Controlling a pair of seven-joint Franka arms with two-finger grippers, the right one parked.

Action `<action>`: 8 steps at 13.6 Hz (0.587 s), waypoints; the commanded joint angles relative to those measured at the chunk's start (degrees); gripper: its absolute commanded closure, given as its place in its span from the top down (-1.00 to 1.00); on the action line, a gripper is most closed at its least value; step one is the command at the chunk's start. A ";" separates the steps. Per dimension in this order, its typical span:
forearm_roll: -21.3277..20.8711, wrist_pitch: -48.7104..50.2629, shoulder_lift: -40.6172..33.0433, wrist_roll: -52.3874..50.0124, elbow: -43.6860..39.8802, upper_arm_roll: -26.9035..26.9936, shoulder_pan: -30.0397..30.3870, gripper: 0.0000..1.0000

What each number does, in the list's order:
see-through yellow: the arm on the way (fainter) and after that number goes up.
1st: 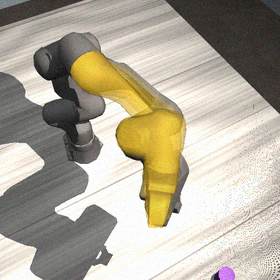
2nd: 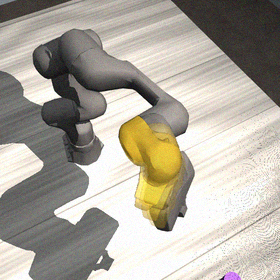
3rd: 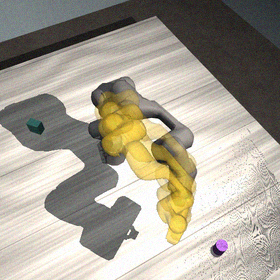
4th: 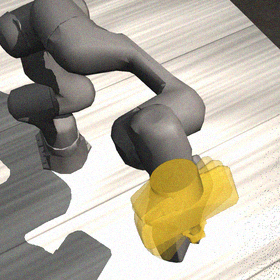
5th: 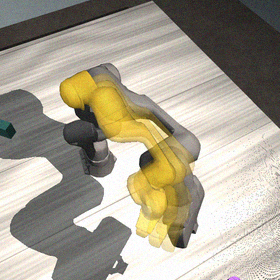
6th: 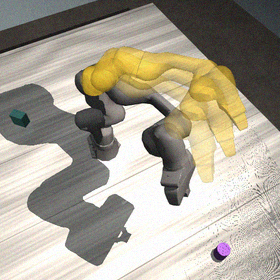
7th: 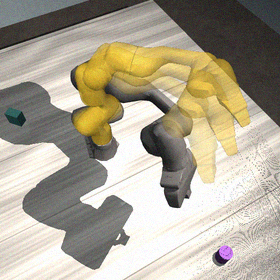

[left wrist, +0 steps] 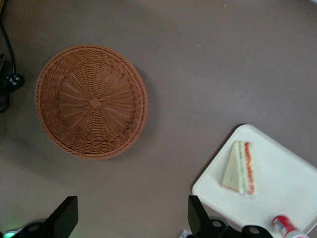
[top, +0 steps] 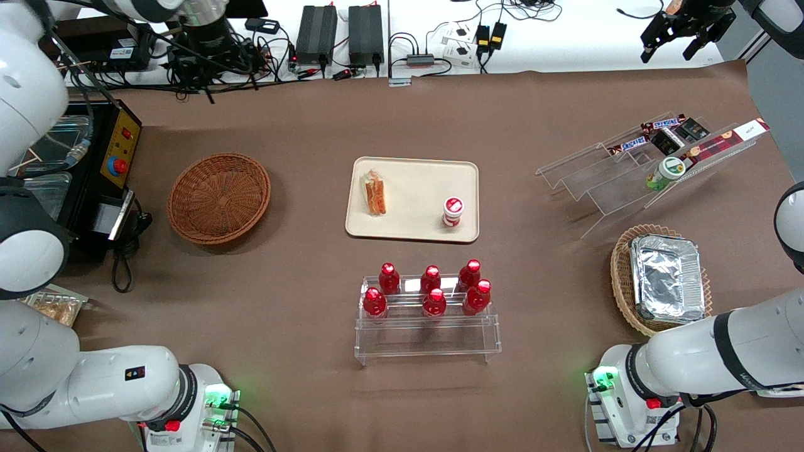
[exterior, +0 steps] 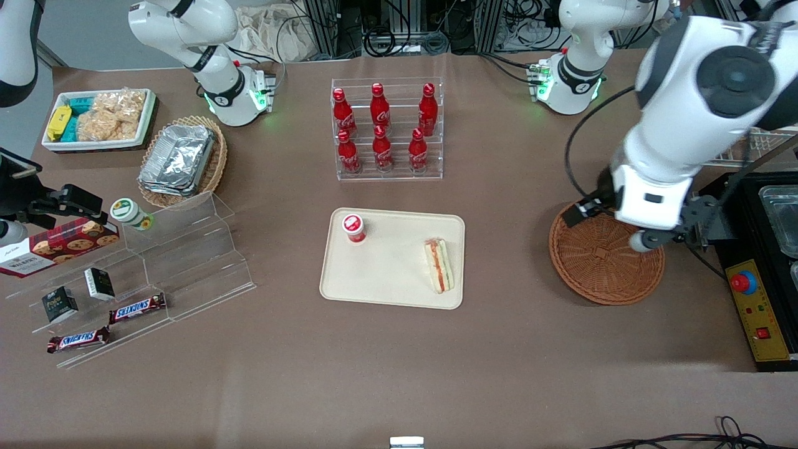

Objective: Place sandwich from basket to tray

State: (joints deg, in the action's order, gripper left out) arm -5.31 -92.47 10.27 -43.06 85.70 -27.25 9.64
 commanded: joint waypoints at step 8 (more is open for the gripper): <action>3.11 5.38 -12.10 38.99 6.14 27.57 -7.95 1.00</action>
State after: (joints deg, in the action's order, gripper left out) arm -3.01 -86.60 2.50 -8.82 87.41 -4.78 4.82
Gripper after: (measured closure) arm 0.000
